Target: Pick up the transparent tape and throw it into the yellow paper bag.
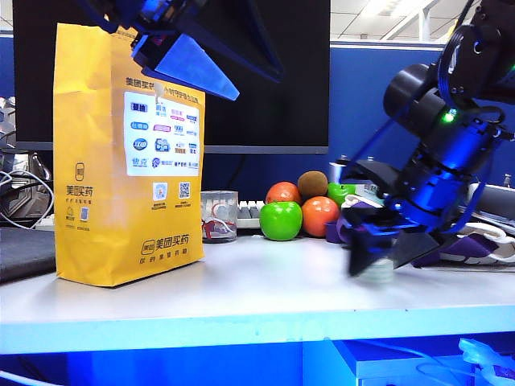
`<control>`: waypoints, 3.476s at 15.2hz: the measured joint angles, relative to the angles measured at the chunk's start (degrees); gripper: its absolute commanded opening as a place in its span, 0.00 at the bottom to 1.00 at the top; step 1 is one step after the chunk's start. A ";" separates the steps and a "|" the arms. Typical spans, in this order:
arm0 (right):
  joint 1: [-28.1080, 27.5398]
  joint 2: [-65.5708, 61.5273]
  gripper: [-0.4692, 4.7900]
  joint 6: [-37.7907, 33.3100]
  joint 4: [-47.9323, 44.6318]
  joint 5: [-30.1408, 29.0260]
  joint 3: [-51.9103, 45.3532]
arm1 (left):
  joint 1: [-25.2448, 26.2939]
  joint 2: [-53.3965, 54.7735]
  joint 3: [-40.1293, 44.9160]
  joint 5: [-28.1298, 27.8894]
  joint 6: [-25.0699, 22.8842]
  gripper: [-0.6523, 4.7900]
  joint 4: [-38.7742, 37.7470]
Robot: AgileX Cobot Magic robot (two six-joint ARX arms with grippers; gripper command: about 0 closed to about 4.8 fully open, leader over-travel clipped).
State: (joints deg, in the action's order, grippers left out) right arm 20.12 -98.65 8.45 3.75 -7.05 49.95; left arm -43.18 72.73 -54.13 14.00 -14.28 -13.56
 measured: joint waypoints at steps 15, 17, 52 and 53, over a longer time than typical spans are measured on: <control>0.90 -0.24 0.43 2.40 31.69 -20.87 46.60 | 0.33 -2.23 -28.00 -33.18 -7.41 1.00 -18.58; 2.60 0.44 0.43 2.34 32.81 -26.34 48.94 | 2.34 -2.93 -29.22 -42.03 -8.90 1.00 -20.46; 3.63 6.97 1.00 2.10 30.38 -24.74 72.43 | 33.18 -17.35 -40.22 -8.26 -9.05 1.00 -46.29; 3.54 9.42 1.00 4.70 34.36 -22.34 72.43 | 33.18 -18.95 -39.65 -9.05 -9.03 1.00 -46.29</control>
State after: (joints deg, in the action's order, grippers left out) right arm 23.66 -89.23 13.15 38.11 -29.39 122.39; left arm -10.00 53.78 -93.78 4.95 -23.31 -59.86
